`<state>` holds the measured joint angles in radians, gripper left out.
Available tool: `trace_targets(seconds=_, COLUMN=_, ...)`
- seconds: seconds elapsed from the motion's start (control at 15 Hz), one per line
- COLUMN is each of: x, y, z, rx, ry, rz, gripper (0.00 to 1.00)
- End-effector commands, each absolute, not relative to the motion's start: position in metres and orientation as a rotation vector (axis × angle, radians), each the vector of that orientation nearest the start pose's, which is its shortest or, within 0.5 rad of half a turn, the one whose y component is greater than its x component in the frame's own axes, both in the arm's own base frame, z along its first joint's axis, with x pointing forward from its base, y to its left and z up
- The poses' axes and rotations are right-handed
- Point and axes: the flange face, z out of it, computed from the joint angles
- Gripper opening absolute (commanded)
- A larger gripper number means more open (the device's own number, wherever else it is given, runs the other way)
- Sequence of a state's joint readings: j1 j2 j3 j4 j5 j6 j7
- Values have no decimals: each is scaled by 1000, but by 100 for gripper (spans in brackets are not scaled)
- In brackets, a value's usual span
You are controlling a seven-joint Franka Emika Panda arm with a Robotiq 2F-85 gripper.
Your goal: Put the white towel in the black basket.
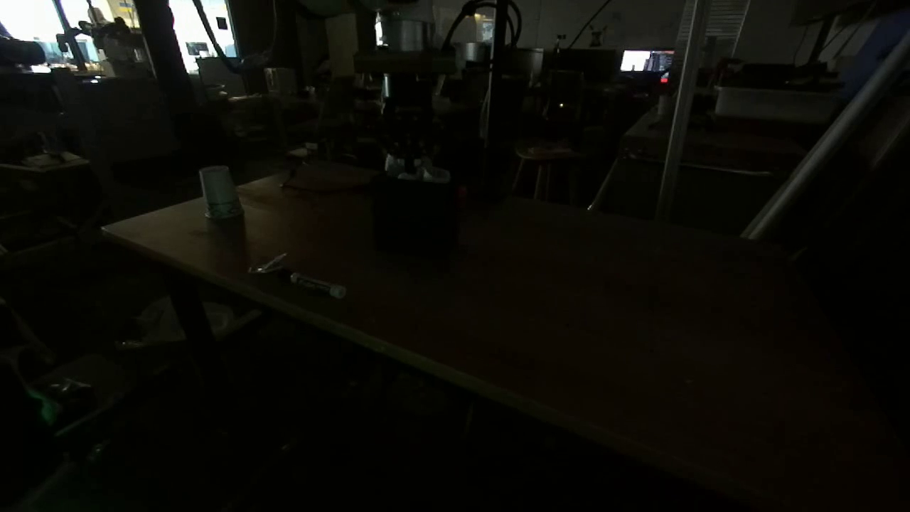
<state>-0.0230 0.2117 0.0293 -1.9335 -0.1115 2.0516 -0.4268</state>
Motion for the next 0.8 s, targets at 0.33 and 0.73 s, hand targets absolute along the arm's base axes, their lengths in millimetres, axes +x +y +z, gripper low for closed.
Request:
trace_targets(seconds=0.33, x=606, y=-2, z=326, rx=-3067, ry=-795, rz=267, gripper=0)
trace_targets(seconds=0.73, x=598, y=-3, z=310, rx=-3037, ry=-783, rz=319, gripper=0)
